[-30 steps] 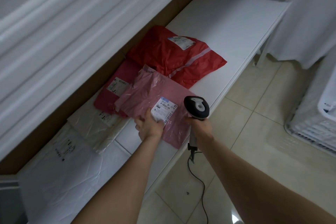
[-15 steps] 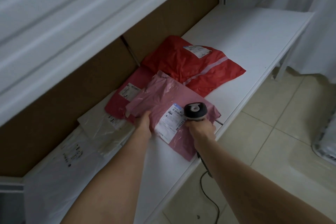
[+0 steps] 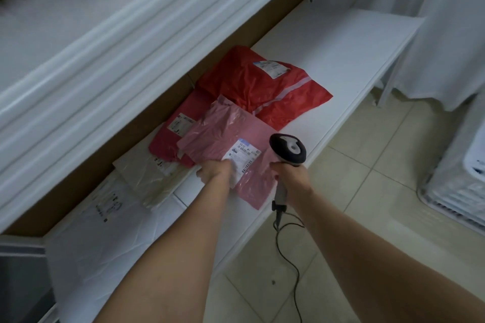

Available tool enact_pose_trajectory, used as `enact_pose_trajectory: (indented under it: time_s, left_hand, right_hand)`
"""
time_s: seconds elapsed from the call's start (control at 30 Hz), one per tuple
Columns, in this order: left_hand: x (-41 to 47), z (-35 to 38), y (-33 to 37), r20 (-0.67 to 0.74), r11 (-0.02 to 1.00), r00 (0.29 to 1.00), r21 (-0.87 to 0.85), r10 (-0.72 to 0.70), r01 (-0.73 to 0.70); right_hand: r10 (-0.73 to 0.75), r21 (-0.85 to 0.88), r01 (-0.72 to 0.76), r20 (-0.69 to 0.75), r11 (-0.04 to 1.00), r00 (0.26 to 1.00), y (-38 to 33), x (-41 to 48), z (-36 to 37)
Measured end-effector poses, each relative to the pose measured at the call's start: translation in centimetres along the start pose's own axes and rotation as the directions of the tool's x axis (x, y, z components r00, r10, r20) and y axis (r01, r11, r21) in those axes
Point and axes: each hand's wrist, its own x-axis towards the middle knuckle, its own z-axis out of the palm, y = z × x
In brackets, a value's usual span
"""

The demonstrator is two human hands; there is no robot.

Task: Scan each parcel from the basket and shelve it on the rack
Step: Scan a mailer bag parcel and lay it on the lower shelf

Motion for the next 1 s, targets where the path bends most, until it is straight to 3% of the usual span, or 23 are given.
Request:
enact_pose_trajectory:
  time_s: [0.13,0.3,0.57,0.8,1.0]
  left_hand:
    - [-5.9,1.0,1.5,-0.047,0.984,0.998,0.172,0.048,-0.039]
    - [-14.1,4.7,4.3,0.106,0.940,0.985,0.301,0.136,-0.162]
    - [-30.6,15.7,10.6,0.393,0.827,0.858,0.317,0.331,-0.465]
    - [-42.8,26.2,13.3,0.538,0.754,0.763,0.314,0.360,-0.577]
    - [-48.1,34.5,15.4,0.641,0.695,0.683,0.311,0.351,-0.649]
  right_hand:
    - [0.027,0.130,-0.033,0.048,0.991,0.998,-2.1,-2.9,-3.3]
    - [0.045,0.235,-0.039,-0.018,0.971,0.999,-6.4,-6.8,-9.7]
    - [0.036,0.350,0.004,-0.108,0.937,0.993,-14.6,-11.6,-24.8]
    - [0.051,0.575,0.084,-0.214,0.814,0.975,-20.0,-13.6,-39.1]
    - [0.097,0.704,0.136,-0.281,0.697,0.955,-23.3,-12.2,-48.1]
